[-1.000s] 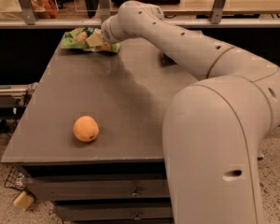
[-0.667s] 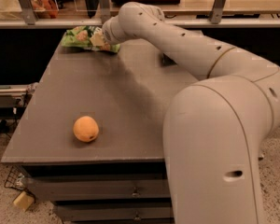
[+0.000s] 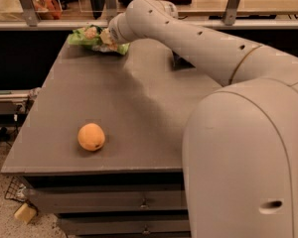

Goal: Move green rice chip bag near orange

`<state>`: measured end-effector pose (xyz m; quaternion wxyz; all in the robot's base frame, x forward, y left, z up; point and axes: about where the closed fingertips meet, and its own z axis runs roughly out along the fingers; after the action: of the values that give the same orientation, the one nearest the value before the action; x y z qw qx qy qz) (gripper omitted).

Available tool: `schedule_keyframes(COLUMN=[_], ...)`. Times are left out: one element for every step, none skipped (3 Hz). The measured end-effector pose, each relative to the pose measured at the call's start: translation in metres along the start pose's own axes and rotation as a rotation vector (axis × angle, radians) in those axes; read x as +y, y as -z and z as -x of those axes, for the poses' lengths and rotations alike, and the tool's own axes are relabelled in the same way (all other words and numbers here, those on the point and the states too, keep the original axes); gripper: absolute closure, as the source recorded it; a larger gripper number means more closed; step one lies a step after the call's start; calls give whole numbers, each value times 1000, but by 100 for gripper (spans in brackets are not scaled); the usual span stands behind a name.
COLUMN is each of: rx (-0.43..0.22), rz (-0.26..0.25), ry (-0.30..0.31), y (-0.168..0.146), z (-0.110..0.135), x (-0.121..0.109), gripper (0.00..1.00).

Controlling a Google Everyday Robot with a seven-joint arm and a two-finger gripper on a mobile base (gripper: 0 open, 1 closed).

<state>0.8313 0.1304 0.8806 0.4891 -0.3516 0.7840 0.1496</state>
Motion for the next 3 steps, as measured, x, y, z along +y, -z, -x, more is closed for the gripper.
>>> schedule_keyframes(rx=[-36,-42,-75], rz=[-39,-82,-163], ry=[40,58,87], y=[29,60,107], z=[27,36,45], x=[13,24,22], gripper=[100,100,100])
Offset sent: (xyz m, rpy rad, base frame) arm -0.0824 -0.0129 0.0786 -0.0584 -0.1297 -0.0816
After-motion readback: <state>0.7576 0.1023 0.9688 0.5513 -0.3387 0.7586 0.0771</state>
